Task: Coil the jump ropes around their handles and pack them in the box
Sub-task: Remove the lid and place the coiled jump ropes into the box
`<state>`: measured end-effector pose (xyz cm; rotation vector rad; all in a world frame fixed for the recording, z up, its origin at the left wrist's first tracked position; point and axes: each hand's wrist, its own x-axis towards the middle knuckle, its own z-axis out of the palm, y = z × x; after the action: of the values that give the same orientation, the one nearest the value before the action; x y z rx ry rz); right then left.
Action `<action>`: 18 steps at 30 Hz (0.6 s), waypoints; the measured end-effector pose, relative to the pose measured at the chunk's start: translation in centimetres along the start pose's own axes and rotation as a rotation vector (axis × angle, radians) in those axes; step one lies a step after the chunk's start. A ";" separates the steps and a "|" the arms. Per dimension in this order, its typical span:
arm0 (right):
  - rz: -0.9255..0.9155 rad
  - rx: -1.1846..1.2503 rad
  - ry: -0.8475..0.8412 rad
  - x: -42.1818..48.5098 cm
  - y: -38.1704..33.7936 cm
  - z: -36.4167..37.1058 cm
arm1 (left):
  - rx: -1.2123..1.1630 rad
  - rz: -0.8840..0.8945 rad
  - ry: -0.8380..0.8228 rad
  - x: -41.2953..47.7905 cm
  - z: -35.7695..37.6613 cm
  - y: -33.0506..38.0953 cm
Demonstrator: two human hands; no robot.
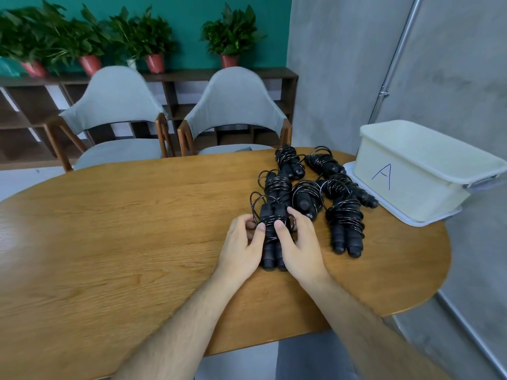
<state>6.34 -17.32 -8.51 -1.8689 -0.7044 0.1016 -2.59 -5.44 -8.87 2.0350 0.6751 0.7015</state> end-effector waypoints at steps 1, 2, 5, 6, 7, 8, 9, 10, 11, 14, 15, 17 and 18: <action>-0.012 0.000 0.007 0.0 0.0 -0.1 | -0.028 -0.004 0.010 0.1 -0.1 0.0; -0.020 0.004 0.013 0.0 -0.1 -0.1 | -0.064 -0.013 0.021 0.2 -0.2 0.1; -0.054 0.008 0.021 0.1 -0.3 -0.2 | -0.153 -0.039 0.033 0.3 -0.7 -0.1; -0.070 0.007 0.028 0.1 -0.2 -0.2 | -0.158 -0.039 0.030 0.2 -0.7 -0.2; -0.085 0.009 0.034 0.1 -0.2 -0.1 | -0.158 -0.035 0.028 0.2 -0.8 -0.2; -0.095 0.012 0.042 0.1 -0.1 -0.1 | -0.159 -0.029 0.024 0.0 -0.8 -0.2; -0.104 0.014 0.055 0.0 -0.1 -0.1 | -0.162 -0.023 0.018 -0.1 -0.9 -0.1; -0.114 0.014 0.067 0.0 -0.1 -0.1 | -0.161 -0.016 0.010 -0.1 -1.0 0.1; -0.116 0.011 0.069 0.1 0.0 -0.1 | -0.154 -0.008 0.001 -0.1 -1.0 0.2; -0.104 0.011 0.059 -0.1 0.1 0.0 | -0.143 0.025 -0.013 -0.3 -1.1 0.3; -0.104 0.014 0.058 -0.1 0.1 0.0 | -0.141 0.036 -0.015 -0.4 -1.1 0.3; -0.109 0.021 0.060 -0.1 0.0 0.1 | -0.132 0.053 -0.014 -0.4 -1.1 0.2; -0.107 0.024 0.061 -0.1 0.0 0.0 | -0.129 0.057 -0.014 -0.3 -1.1 0.2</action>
<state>6.25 -17.31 -8.53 -1.8001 -0.7563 -0.0156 -3.52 -5.15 -8.29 1.9451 0.5516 0.7437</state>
